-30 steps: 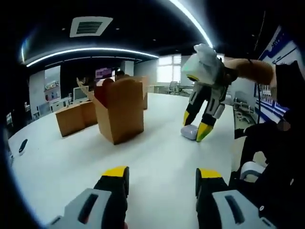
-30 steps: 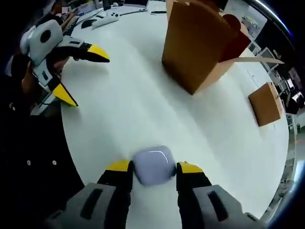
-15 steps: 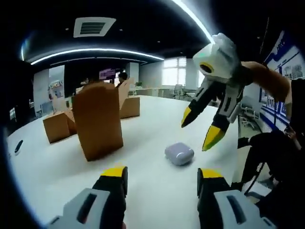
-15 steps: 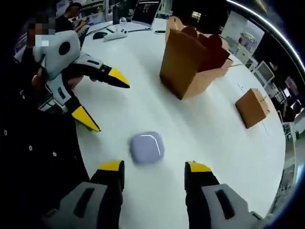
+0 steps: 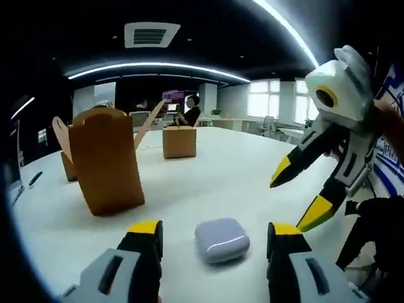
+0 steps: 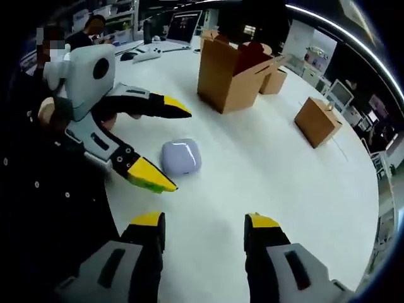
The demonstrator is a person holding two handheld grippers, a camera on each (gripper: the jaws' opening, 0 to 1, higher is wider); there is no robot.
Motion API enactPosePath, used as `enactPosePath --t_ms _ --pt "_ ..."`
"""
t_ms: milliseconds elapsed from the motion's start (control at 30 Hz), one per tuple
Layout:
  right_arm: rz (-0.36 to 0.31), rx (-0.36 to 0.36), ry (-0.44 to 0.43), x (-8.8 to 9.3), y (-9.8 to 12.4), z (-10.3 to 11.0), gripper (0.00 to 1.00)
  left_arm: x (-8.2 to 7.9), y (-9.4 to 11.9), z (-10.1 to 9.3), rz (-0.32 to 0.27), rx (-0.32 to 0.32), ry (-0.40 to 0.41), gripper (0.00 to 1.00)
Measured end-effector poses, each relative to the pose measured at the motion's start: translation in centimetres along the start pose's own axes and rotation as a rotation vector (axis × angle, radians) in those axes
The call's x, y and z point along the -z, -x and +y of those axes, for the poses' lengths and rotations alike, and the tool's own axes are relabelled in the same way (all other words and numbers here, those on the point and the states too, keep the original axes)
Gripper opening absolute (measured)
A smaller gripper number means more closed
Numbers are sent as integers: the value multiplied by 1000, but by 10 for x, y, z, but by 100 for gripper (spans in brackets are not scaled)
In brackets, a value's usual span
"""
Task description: Pick up one paper box from the group, open the paper box, and remove the item inside
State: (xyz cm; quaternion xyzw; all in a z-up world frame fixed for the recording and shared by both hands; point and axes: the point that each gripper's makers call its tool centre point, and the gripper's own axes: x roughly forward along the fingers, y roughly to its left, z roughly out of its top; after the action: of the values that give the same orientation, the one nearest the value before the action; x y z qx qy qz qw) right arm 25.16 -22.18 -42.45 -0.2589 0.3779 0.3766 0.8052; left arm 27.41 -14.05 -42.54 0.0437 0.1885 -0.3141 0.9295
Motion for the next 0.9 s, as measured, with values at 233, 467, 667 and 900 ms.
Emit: enactPosePath --t_ms 233,467,667,900 --pt "-36 -4 -17 0 0 -1 49 13 -6 -4 22 -29 -18 58" --pt "-61 -19 -32 0 -5 6 48 14 -11 -5 27 -33 -52 51" --pt "-74 -35 -52 2 -10 11 46 13 -11 1 31 -5 -70 39" --pt "-97 -49 -84 -1 -13 14 45 13 -7 2 30 114 -101 37"
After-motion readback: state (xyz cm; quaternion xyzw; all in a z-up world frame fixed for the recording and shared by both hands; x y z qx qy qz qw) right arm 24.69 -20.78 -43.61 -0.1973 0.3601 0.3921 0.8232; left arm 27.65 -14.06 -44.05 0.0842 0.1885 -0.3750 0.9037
